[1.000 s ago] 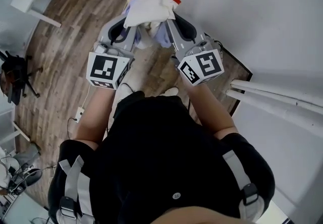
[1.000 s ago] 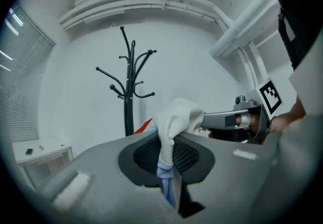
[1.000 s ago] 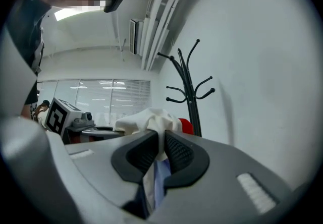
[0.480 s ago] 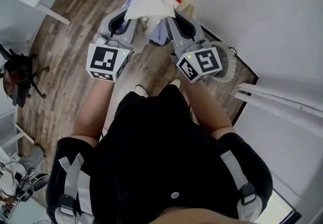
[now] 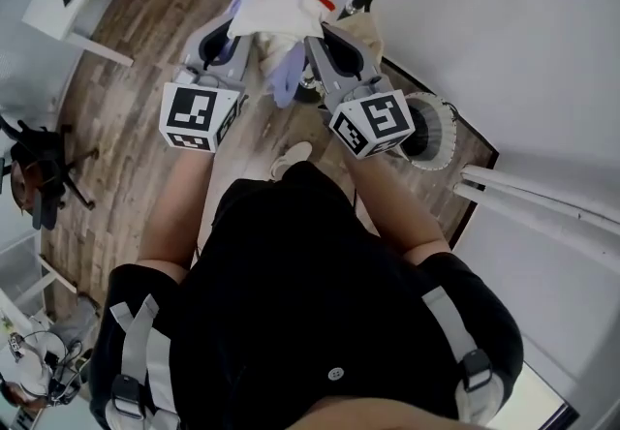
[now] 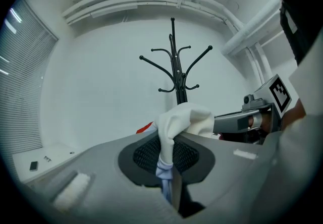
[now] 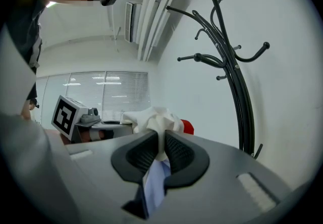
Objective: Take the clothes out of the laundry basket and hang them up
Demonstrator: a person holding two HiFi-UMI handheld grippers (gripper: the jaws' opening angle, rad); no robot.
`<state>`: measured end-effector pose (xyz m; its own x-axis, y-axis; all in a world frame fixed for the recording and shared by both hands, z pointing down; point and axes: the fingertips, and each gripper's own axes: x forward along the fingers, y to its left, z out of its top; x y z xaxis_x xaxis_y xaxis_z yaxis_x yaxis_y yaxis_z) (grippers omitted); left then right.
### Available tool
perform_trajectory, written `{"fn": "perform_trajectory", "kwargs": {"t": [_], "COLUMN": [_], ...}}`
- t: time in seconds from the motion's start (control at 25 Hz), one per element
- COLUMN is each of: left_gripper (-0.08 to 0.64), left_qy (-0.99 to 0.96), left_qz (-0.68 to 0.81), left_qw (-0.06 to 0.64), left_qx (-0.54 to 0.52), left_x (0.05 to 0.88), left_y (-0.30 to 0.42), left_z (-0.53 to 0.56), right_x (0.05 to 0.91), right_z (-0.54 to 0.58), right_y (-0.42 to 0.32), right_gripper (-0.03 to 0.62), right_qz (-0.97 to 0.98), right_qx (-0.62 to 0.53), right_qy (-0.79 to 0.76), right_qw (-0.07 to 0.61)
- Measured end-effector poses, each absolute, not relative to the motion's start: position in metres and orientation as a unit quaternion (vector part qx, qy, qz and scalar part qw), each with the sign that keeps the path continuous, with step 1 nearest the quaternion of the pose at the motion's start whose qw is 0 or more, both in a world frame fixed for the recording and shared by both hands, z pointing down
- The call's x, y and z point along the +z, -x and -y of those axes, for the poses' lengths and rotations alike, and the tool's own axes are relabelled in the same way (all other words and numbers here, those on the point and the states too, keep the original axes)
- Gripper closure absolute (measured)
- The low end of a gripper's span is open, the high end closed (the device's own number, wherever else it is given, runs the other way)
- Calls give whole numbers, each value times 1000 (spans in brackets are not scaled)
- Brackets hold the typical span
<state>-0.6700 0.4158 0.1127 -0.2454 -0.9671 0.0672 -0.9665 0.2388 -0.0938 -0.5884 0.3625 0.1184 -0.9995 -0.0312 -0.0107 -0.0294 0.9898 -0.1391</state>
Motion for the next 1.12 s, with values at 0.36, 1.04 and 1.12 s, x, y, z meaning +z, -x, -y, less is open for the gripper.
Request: {"fn": "perform_trajectory", "kwargs": {"t": [0.36, 1.04, 1.12], "left_gripper": [532, 531, 531], "left_qy": [641, 771, 786], "left_qz": [-763, -622, -602], "left_qw": [-2, -14, -15], "left_qx": [-83, -138, -143], "left_x": [131, 173, 179], "left_y": [721, 782, 787], "left_z": [-349, -229, -214], "right_x": [134, 182, 187], "right_z": [-313, -238, -230], "right_y": [630, 675, 680], "right_gripper": [549, 548, 546], "right_qz": [-996, -958, -950], "right_qx": [-71, -108, -109], "right_qy": [57, 262, 287], "right_qw": [-12, -49, -52]}}
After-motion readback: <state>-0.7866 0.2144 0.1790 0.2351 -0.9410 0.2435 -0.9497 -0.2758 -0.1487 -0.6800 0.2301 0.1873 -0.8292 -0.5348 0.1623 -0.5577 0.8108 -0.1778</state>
